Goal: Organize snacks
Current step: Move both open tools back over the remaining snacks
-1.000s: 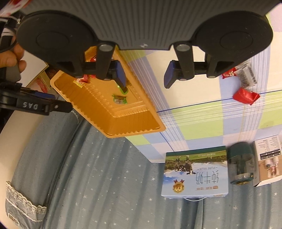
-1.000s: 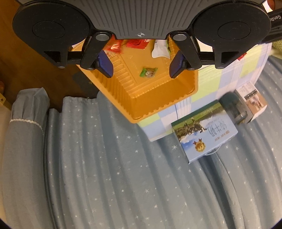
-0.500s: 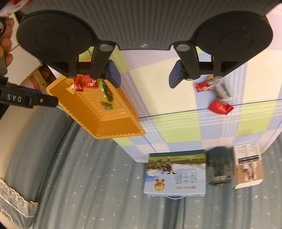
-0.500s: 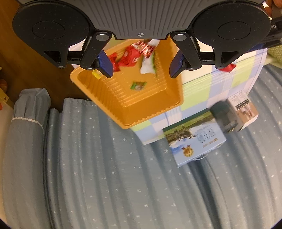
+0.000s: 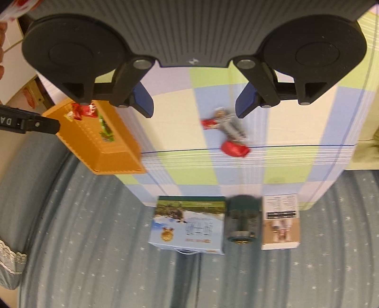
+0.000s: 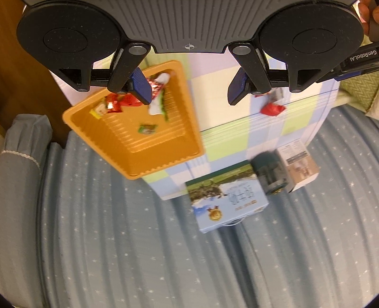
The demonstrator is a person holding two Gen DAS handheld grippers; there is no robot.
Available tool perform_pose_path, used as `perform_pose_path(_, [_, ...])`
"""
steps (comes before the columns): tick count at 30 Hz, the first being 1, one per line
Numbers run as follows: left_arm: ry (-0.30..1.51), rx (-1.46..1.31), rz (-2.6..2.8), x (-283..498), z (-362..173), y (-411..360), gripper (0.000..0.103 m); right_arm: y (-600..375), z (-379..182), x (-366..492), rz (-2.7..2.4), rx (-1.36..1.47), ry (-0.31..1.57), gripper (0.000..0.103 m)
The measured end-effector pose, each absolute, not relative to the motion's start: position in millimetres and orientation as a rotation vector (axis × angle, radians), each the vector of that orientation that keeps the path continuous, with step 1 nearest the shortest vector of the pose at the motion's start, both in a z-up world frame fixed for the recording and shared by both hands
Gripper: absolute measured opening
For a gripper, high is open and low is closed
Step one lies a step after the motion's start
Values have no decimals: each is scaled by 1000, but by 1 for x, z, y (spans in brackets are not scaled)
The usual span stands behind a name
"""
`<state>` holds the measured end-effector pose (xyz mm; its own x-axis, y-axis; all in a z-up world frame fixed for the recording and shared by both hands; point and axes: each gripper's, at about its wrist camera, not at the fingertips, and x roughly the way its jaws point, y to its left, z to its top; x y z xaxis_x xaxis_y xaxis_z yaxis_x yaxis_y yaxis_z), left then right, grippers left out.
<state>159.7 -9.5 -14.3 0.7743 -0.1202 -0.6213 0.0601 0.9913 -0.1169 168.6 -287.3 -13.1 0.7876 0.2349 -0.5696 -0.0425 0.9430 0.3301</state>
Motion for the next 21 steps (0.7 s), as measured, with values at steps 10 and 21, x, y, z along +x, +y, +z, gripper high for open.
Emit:
perform_pose_path(10, [686,-102,-11,150,-14,36,75,-247,-7,171,228,278,653,70])
perform_pose_path(21, [701,-109,22,168,-21,59,75,-222,-17,185,266,231,665,70])
